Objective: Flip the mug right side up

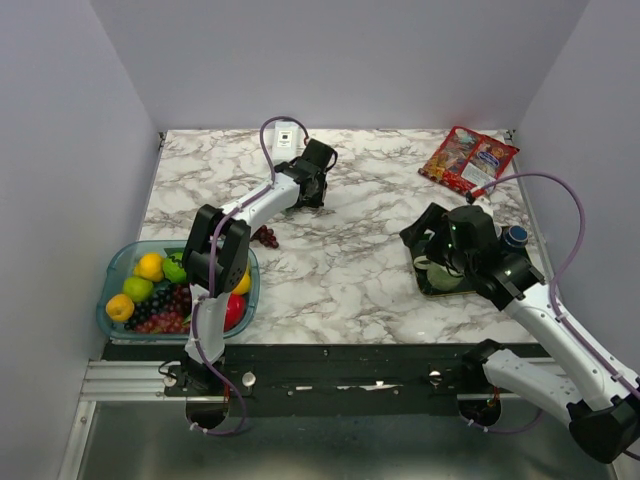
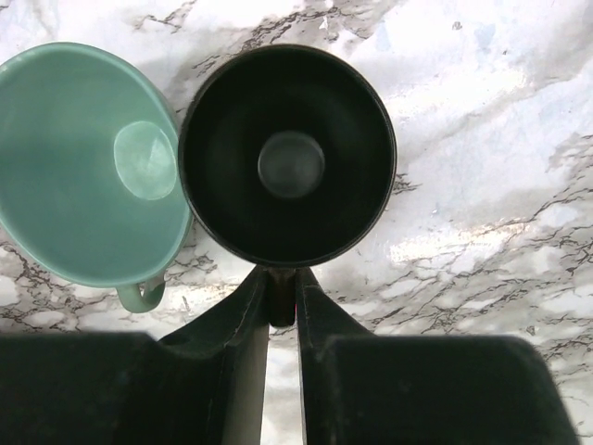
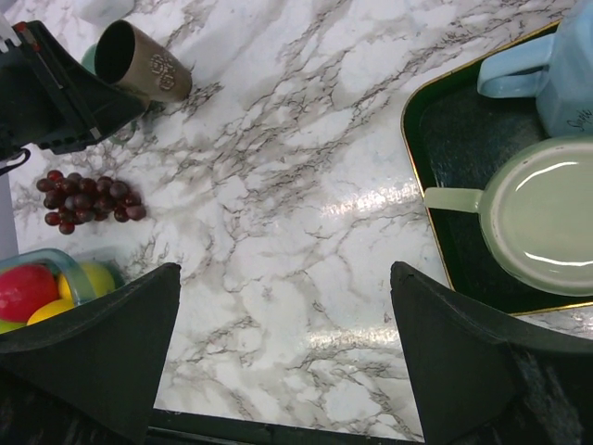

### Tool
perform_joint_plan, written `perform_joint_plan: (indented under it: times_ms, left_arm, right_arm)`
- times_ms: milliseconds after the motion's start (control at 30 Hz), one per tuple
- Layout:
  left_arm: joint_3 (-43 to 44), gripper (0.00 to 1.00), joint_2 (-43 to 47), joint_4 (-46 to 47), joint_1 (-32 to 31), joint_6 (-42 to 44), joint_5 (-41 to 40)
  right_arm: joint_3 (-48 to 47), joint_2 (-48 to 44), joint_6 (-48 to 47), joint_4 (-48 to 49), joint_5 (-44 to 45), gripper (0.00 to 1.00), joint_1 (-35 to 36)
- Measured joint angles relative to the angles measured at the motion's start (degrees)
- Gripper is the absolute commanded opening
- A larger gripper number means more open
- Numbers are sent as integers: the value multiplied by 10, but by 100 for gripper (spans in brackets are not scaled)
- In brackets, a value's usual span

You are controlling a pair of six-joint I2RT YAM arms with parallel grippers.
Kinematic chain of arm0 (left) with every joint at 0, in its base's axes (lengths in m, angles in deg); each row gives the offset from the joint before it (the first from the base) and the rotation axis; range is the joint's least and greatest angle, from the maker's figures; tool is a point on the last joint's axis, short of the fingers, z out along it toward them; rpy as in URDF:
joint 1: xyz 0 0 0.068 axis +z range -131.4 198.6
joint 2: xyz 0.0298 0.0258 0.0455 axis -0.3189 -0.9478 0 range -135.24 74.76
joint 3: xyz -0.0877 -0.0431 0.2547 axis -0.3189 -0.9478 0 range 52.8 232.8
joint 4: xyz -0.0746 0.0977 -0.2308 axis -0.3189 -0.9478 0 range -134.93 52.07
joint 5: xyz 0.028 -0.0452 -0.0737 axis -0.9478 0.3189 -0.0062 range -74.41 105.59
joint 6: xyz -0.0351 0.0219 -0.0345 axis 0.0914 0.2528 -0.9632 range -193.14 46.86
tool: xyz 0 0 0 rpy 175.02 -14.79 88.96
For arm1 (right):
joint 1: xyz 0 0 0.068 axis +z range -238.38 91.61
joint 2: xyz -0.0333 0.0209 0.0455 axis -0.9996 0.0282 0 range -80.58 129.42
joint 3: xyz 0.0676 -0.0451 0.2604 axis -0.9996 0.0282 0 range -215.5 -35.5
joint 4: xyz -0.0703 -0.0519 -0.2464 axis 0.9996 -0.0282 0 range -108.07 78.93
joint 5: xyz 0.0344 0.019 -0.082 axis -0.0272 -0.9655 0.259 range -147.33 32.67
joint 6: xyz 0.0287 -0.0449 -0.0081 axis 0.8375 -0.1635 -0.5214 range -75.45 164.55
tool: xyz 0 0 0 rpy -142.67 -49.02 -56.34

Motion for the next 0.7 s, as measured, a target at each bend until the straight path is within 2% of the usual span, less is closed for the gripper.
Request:
perform_joint_plan:
  times_ms: [67,167,200,300,400,533,700]
  left_arm:
    - [-3,26,0,8,0,0,0]
    - [-10,45,0,18,0,3,0]
    - [-11,57,0,20,0,1,0]
    - [-19,69,0,25,0,1,1]
    - [-35,77,5,27,0,-1,1]
    - [-68,81,39,25,0,-4,6]
    - [-94,88,143,21,-3,-3,24]
  right_arm:
    - [0,0,4,-5,0,100,0]
    - [0,0,10,-13,0,100,0]
    - [0,0,12,-17,1,100,0]
    - [0,0,17,-29,0,100,0]
    - [-1,2,21,-44,5,100,0]
    - [-8,12,37,-79,31,100,0]
    - [-10,40,83,-133,77,100,0]
